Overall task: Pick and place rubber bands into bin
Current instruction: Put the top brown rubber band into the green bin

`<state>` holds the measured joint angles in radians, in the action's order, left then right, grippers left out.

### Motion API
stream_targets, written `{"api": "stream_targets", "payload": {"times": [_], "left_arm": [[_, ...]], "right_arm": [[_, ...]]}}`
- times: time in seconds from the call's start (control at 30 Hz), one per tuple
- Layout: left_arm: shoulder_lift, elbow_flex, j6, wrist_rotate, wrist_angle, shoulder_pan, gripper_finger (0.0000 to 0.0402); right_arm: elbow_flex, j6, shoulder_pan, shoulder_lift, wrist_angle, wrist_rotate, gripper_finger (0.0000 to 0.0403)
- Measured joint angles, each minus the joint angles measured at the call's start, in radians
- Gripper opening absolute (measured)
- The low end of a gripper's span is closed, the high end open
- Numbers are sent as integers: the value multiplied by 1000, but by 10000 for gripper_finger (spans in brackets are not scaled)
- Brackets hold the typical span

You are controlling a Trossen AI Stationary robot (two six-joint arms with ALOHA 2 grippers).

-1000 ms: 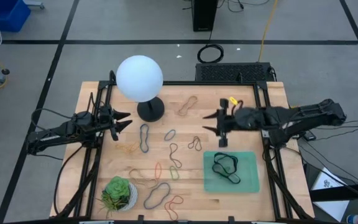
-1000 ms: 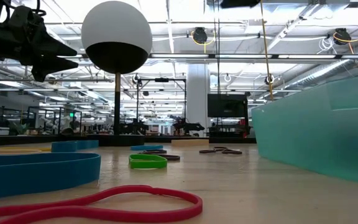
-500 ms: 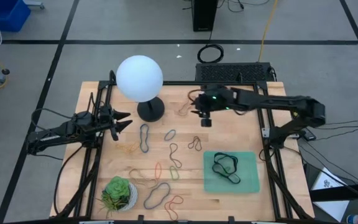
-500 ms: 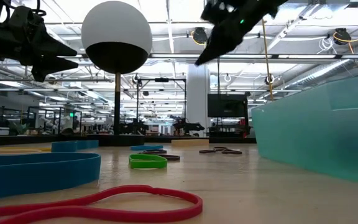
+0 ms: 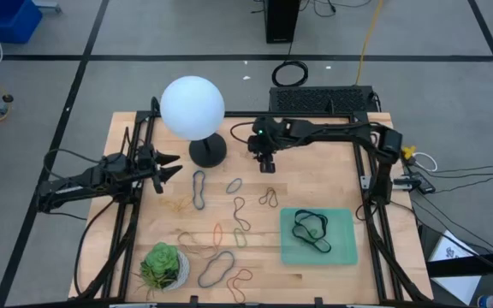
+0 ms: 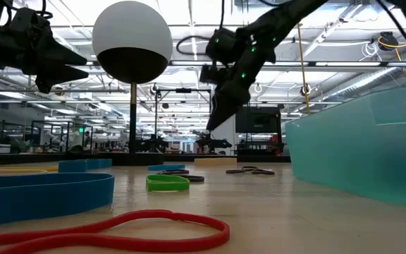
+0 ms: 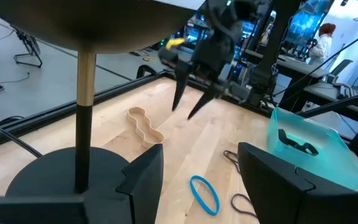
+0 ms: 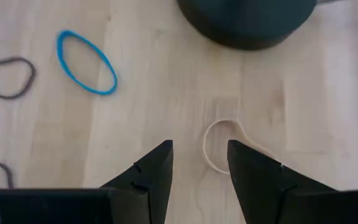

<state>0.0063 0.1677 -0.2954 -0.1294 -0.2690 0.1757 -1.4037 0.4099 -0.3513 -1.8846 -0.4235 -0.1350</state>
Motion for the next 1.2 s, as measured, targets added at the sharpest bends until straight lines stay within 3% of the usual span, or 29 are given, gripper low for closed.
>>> {"api": "stream_targets", "payload": {"times": [0.53, 1.2], "left_arm": [[0, 0, 4, -1, -22, 0, 212], [0, 0, -1, -2, -24, 0, 212]], "right_arm": [[-1, 43, -29, -126, 75, 1, 146], [-1, 44, -34, -178, 105, 12, 146]]}}
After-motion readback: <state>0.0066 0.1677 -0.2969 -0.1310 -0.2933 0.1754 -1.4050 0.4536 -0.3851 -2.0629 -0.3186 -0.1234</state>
